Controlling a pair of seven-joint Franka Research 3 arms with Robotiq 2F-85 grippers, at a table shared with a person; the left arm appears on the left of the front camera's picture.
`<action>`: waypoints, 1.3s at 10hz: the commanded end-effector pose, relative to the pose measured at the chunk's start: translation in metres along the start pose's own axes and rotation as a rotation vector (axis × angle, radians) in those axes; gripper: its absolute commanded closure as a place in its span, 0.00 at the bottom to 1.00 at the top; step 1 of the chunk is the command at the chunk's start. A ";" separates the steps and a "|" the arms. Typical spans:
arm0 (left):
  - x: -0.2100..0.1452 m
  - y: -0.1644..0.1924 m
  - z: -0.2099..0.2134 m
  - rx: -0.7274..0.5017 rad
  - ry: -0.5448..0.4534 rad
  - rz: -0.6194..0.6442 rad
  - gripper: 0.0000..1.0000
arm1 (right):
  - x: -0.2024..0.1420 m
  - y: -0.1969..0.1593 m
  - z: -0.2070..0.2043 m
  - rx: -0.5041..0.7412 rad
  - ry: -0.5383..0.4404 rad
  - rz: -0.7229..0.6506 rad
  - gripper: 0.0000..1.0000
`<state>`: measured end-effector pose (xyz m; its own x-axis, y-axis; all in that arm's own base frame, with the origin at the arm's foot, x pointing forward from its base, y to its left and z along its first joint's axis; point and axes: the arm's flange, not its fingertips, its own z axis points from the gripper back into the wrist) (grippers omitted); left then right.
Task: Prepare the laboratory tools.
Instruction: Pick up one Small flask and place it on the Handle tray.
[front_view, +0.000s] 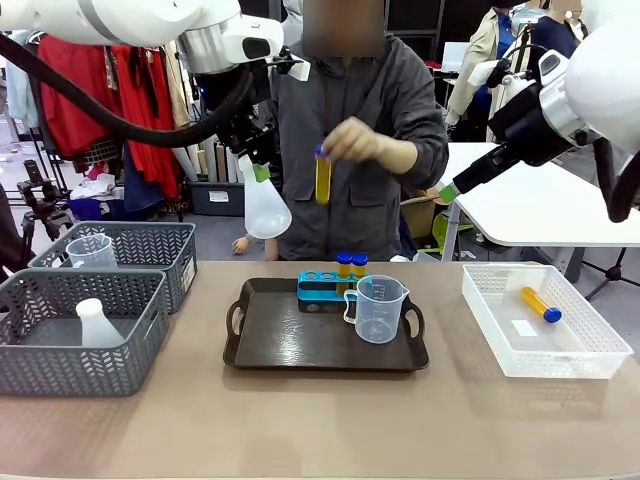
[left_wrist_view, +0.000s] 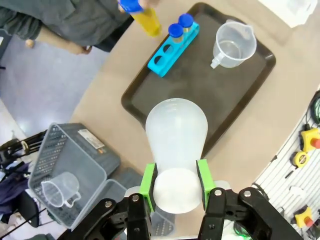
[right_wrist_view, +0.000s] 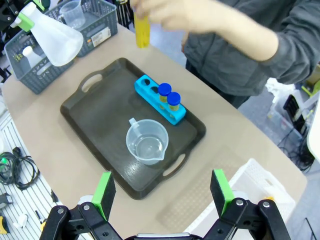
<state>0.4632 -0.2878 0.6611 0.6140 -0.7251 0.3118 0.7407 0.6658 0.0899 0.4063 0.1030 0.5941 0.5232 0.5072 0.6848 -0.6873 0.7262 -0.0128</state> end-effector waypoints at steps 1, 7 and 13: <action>-0.005 0.011 0.013 -0.013 -0.022 0.004 1.00 | 0.002 0.000 0.000 0.011 -0.008 -0.010 0.00; -0.023 0.027 0.048 0.036 -0.091 0.061 1.00 | 0.002 0.000 0.000 0.011 -0.008 -0.010 0.00; -0.016 0.029 0.051 0.058 -0.076 0.063 1.00 | 0.002 0.000 0.000 0.011 -0.008 -0.010 0.00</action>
<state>0.4618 -0.2497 0.7046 0.6352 -0.6696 0.3849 0.6850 0.7186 0.1195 0.4063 0.1029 0.5941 0.5233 0.5071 0.6848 -0.6872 0.7264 -0.0128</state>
